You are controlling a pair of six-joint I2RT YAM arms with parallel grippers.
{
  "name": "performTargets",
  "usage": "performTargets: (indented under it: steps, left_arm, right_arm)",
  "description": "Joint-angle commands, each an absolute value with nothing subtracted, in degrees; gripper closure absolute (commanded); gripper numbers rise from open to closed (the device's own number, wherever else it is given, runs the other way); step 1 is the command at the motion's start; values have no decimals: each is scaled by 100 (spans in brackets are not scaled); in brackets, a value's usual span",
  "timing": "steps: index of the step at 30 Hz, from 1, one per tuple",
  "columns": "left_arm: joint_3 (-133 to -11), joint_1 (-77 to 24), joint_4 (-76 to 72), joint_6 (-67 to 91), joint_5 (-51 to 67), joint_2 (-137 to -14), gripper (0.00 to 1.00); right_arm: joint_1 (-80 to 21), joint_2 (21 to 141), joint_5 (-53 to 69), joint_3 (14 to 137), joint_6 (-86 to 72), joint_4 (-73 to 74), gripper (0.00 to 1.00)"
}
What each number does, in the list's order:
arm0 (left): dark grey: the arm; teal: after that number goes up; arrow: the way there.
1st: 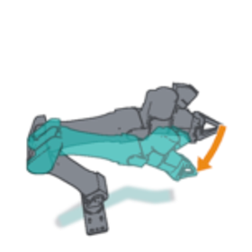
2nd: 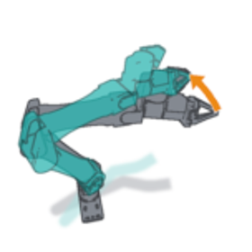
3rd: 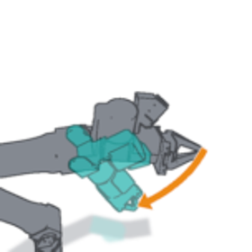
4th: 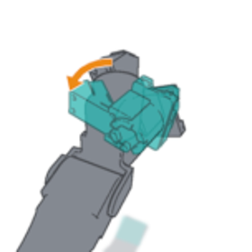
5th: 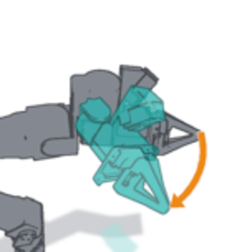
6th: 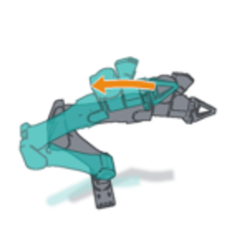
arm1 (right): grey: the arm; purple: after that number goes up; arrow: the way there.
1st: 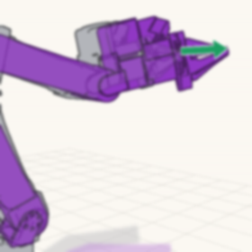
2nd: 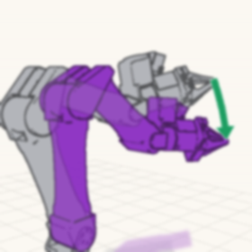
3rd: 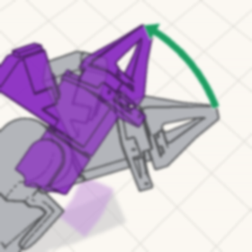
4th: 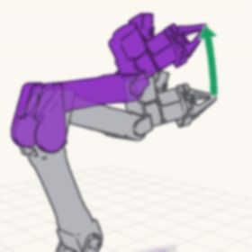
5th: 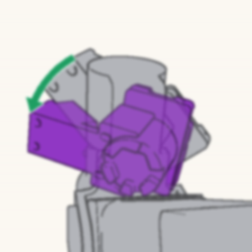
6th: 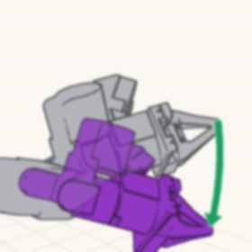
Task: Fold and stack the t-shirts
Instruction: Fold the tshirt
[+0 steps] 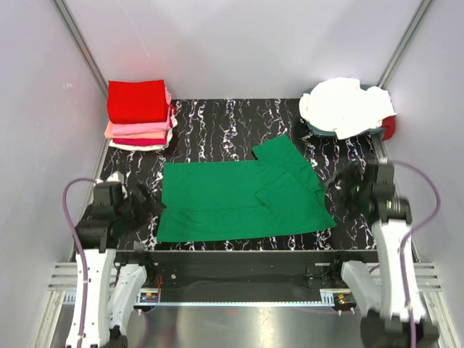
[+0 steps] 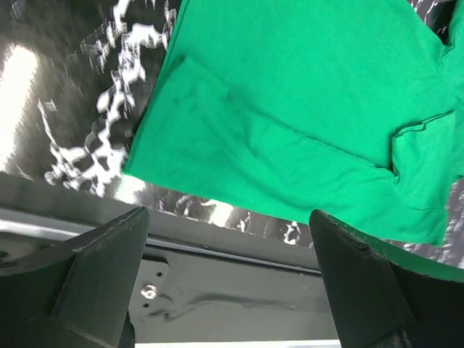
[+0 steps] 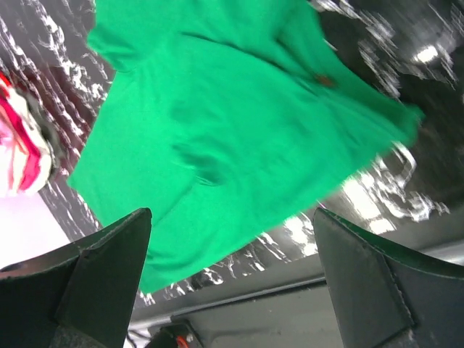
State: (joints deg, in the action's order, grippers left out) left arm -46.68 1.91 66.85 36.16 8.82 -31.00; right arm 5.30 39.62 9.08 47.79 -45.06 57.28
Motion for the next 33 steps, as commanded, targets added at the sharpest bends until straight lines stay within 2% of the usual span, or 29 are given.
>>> performTargets:
  steps: [1, 3, 4, 5, 9, 13, 17, 22, 29, 33]
  left_arm:
    - [-5316, 62, 6171, 2717, 565, -3515, 1]
    - [-5554, 53, 6091, 2463, 361, -3647, 1]
    - [-5598, 53, 5986, 2374, 212, -3691, 1]
    - [-5590, 61, 5933, 2303, 150, -3718, 1]
    - [-5502, 62, 5739, 2066, 140, -3884, 1]
    - [-5186, 79, 5293, 2118, 902, -3753, 1]
    - [-4966, 88, 5133, 2118, 1221, -3604, 1]
    - [-4931, 132, 5106, 2092, 1354, -3533, 1]
    - [-4896, 211, 5089, 2101, 1362, -3560, 1]
    - [-4887, 211, 5098, 2118, 1354, -3586, 1]
  right_arm:
    - [519, 5550, 1449, 5708, -3684, 4537, 0]
    - [361, 6702, 1494, 6194, -3316, 4045, 0]
    - [125, 7098, 1338, 6892, -3192, 3991, 0]
    - [27, 7919, 1110, 7317, -3069, 4121, 0]
    - [-570, 9936, 362, 9453, -2375, 4569, 2]
    - [-782, 12070, 27, 11700, -2189, 5149, 10]
    - [-1010, 13355, -456, 13032, -1996, 5405, 13]
    - [-1195, 14527, -773, 14333, -1890, 5616, 14]
    - [-1318, 15310, -975, 14634, -1802, 5388, 15]
    - [-1380, 15398, -976, 14581, -1845, 5370, 32]
